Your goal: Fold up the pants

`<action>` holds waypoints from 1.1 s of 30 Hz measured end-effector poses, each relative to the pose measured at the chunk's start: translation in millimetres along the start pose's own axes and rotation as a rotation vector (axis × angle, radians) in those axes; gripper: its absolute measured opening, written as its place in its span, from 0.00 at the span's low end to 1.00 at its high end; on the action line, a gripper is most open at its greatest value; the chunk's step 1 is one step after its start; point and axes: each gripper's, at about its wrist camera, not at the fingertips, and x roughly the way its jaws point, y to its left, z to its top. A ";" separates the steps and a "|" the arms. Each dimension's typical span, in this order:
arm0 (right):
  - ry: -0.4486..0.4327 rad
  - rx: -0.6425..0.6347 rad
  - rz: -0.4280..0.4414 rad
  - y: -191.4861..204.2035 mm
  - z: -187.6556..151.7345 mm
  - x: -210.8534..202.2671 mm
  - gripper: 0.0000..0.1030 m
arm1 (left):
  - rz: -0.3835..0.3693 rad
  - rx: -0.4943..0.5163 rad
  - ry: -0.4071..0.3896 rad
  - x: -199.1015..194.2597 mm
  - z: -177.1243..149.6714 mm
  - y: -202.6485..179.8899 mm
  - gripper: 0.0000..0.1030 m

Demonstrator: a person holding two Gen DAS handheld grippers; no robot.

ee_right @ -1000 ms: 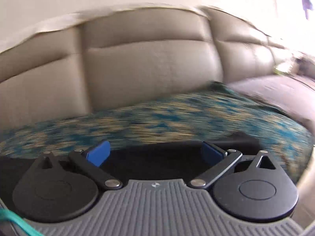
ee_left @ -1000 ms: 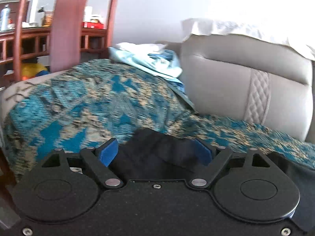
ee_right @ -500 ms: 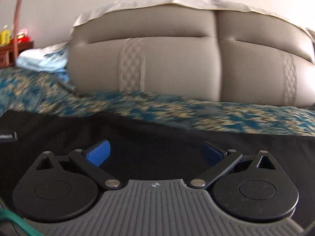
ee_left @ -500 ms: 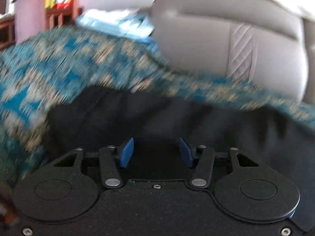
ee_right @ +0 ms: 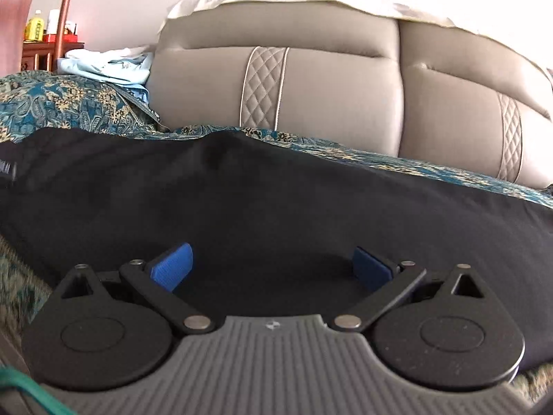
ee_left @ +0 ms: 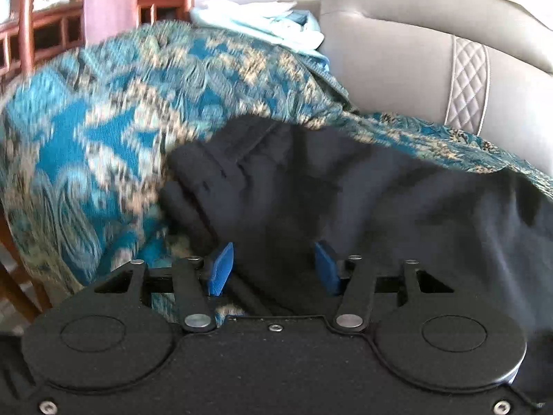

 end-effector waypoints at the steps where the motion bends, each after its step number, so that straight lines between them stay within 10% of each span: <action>1: -0.009 -0.001 0.003 -1.3 -3.3 -3.4 1.00 | -0.015 0.023 -0.027 -5.1 6.0 -5.7 0.45; 6: -0.040 0.003 0.011 -3.9 -7.7 -4.7 1.00 | -0.258 0.143 -0.039 -27.9 42.9 -60.2 0.45; 11: -0.063 0.007 0.013 -5.8 -11.6 -6.5 1.00 | -0.486 0.163 0.222 -2.7 75.7 -142.1 0.43; 21: -0.070 0.015 0.008 -5.8 -15.6 -8.4 1.00 | -0.174 0.152 0.443 96.3 103.5 -255.8 0.44; 22: -0.070 0.015 0.008 -5.8 -15.7 -8.3 1.00 | -0.171 0.129 0.433 99.3 105.5 -257.3 0.18; 24: -0.071 0.016 0.006 -5.9 -15.4 -8.4 1.00 | -0.186 0.113 0.438 101.0 112.1 -259.1 0.07; 33: -0.072 0.022 -0.002 -5.1 -16.7 -9.8 1.00 | -0.317 -0.048 0.347 109.6 132.4 -234.8 0.09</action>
